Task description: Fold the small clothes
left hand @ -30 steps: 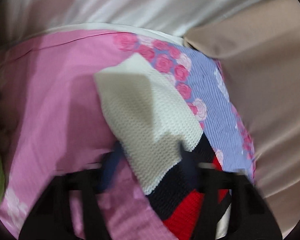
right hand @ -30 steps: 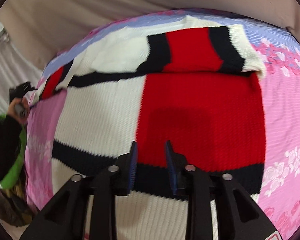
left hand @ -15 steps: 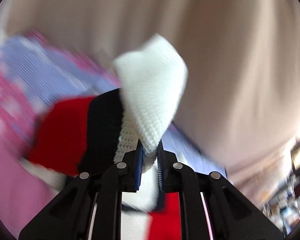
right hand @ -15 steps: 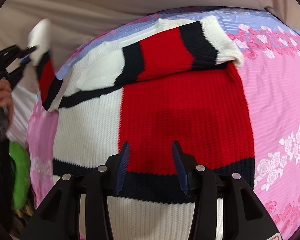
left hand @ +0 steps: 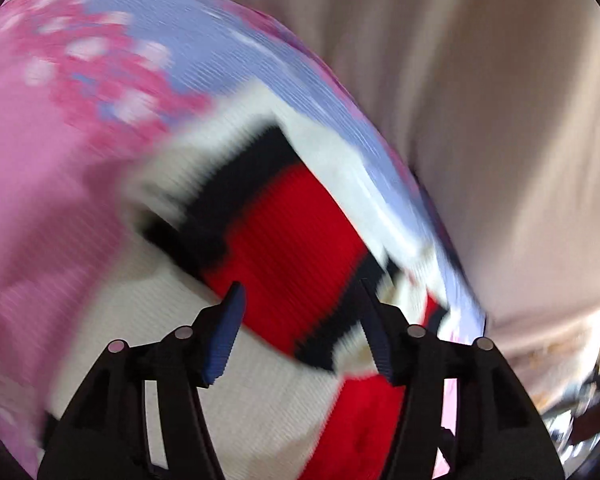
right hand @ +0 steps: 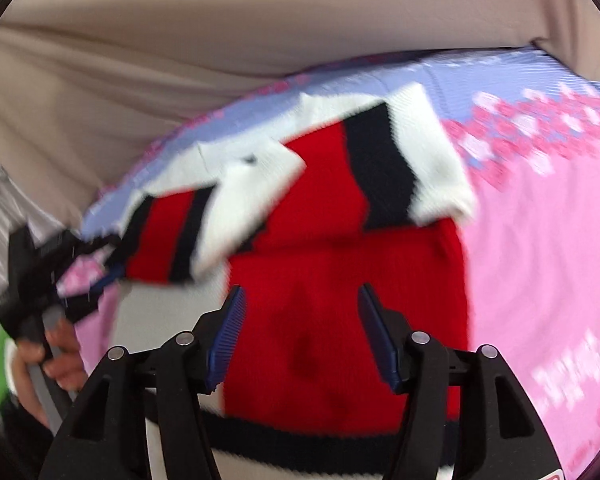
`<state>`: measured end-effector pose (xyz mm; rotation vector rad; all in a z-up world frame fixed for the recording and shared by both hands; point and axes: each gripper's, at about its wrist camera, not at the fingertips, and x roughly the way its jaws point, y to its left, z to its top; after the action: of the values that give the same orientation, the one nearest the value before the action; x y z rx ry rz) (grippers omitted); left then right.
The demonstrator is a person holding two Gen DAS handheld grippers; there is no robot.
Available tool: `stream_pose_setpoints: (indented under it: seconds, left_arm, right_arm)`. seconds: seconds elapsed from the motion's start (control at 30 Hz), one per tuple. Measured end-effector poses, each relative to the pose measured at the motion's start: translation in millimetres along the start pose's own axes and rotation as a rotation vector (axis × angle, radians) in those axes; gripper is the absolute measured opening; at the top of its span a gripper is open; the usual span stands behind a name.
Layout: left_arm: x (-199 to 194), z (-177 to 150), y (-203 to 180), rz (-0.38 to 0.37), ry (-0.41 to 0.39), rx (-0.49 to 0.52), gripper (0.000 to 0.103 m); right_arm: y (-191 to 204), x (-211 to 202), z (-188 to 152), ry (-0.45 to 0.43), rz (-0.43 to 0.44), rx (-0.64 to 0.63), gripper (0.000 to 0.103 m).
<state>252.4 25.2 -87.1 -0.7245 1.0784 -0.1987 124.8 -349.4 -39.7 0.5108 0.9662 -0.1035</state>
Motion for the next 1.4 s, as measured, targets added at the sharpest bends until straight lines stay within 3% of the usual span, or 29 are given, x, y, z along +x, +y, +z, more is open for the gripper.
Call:
stream_pose_setpoints:
  seconds: [0.13,0.27,0.47,0.57,0.6,0.63,0.7,0.73,0.83,0.9,0.93,1.0,1.07,1.17,1.23,1.3,1.4]
  left_arm:
    - [-1.4,24.6,37.7,0.009,-0.004,-0.176,0.056]
    - [-3.9,20.0,59.6,-0.021,0.005,-0.254,0.056]
    - [-15.2,20.9,82.8,-0.129,0.067,-0.383,0.056]
    - [-7.6,31.8,81.3,-0.128,0.051,-0.415,0.056]
    - [-6.3,35.7,82.7,-0.118,0.032,-0.422,0.056]
    - [-4.8,41.3,84.6,-0.099,0.007,-0.428,0.053]
    - [-4.5,49.2,89.8,-0.080,-0.025,-0.457,0.040]
    - [-6.2,50.5,91.8,-0.077,-0.028,-0.468,0.029]
    - [-7.1,52.6,93.4,-0.054,-0.033,-0.451,0.024]
    - [0.7,46.8,93.5,-0.036,0.001,-0.413,0.024]
    - [5.0,41.8,93.3,-0.018,0.011,-0.403,0.021]
    - [10.2,34.3,92.6,-0.006,0.006,-0.375,0.022]
    - [8.5,29.3,87.4,0.001,0.000,-0.339,0.023]
    - [2.8,29.9,85.5,-0.011,-0.001,-0.325,0.029]
    - [-1.0,31.6,88.1,-0.025,-0.013,-0.340,0.036]
    - [-1.2,33.9,90.6,-0.040,-0.010,-0.373,0.040]
    - [-2.6,35.4,93.9,-0.060,-0.006,-0.431,0.044]
  right_arm:
    - [45.4,38.1,33.8,0.021,-0.022,-0.089,0.058]
    - [82.1,86.1,48.8,0.068,-0.084,-0.159,0.058]
    - [88.8,125.4,56.2,0.121,-0.142,-0.116,0.058]
    - [84.6,131.0,54.7,0.130,-0.135,-0.091,0.057]
    - [81.9,131.9,55.5,0.133,-0.132,-0.079,0.050]
    - [79.6,131.7,57.3,0.132,-0.130,-0.071,0.034]
    - [76.5,125.5,65.9,0.121,-0.101,-0.061,0.012]
    - [73.0,109.9,75.7,0.079,-0.051,-0.031,0.011]
    - [54.6,43.5,101.2,-0.111,0.116,0.064,0.005]
    - [33.1,23.5,105.8,-0.163,0.110,0.052,0.005]
    - [20.8,29.6,104.1,-0.134,0.088,0.054,0.004]
    - [-19.6,77.8,83.1,0.064,-0.043,0.071,0.005]
    - [-45.0,102.6,58.1,0.171,-0.060,0.114,0.003]
    - [-68.6,72.5,46.0,0.043,0.076,0.292,0.012]
    - [-77.5,65.4,49.2,0.006,0.122,0.359,0.028]
    - [-78.5,67.2,59.9,0.003,0.120,0.364,0.041]
    - [-65.6,77.7,81.4,0.000,0.063,0.278,0.044]
